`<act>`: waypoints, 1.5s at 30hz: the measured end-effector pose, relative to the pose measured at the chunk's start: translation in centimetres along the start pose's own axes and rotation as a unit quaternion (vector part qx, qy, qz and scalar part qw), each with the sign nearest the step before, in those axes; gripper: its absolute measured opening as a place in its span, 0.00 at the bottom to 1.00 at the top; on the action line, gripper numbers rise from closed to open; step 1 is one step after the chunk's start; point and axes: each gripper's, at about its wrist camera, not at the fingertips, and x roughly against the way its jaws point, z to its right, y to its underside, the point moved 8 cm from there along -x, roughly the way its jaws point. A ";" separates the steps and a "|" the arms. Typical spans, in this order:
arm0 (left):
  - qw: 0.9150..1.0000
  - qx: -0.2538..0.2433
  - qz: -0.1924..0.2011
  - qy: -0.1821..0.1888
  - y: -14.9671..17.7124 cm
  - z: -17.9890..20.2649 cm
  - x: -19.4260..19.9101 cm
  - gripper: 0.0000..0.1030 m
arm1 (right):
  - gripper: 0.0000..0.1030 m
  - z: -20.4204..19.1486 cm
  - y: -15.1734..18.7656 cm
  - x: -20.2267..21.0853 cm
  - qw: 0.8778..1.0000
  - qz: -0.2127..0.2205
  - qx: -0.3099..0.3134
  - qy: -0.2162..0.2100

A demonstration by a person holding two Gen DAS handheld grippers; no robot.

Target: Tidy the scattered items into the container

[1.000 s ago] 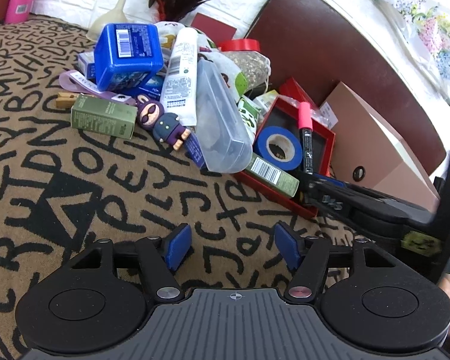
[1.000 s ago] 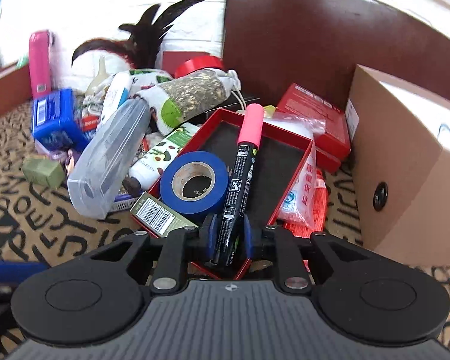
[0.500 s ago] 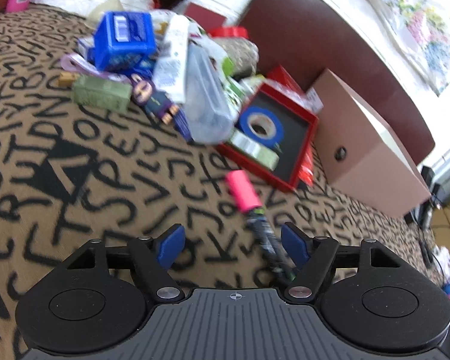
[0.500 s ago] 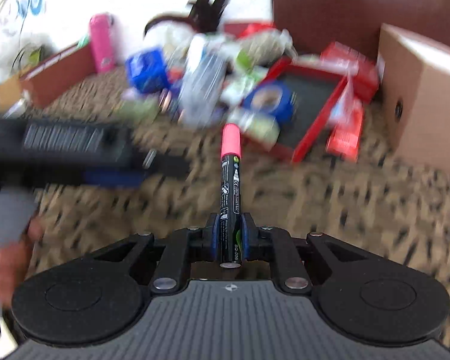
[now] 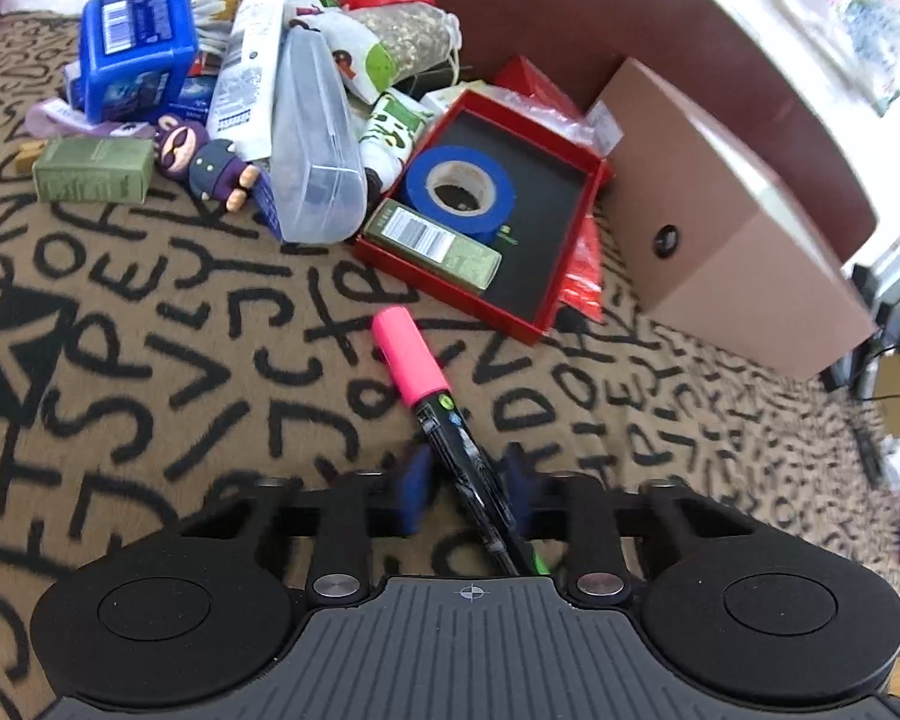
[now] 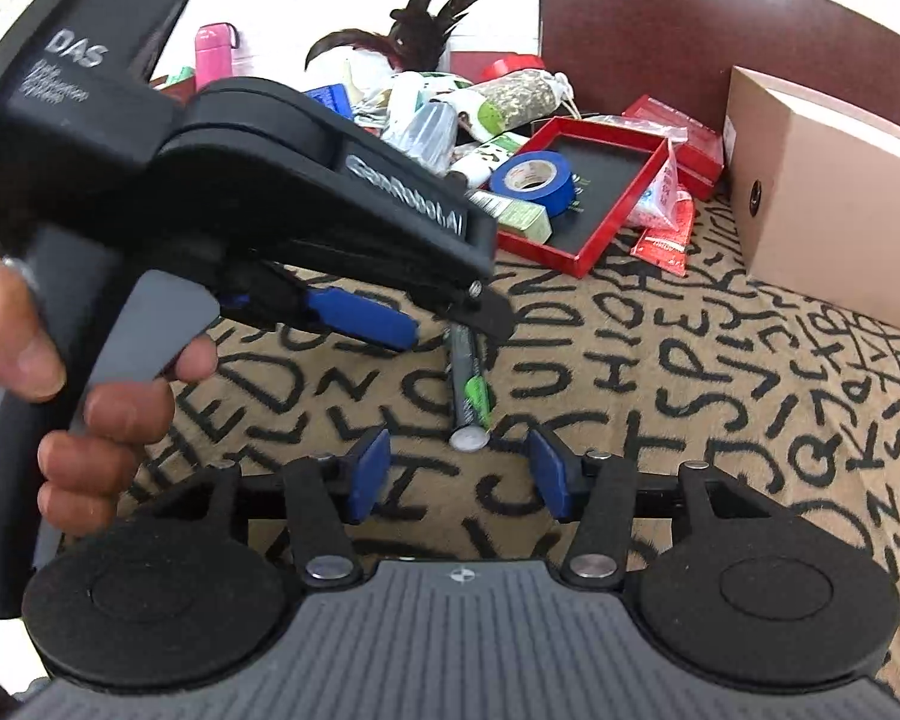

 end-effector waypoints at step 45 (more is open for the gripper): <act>0.978 -0.137 0.065 0.145 -12.2 26.6 -2.3 0.19 | 0.17 19.5 -12.4 10.4 0.968 0.200 -0.098 0.119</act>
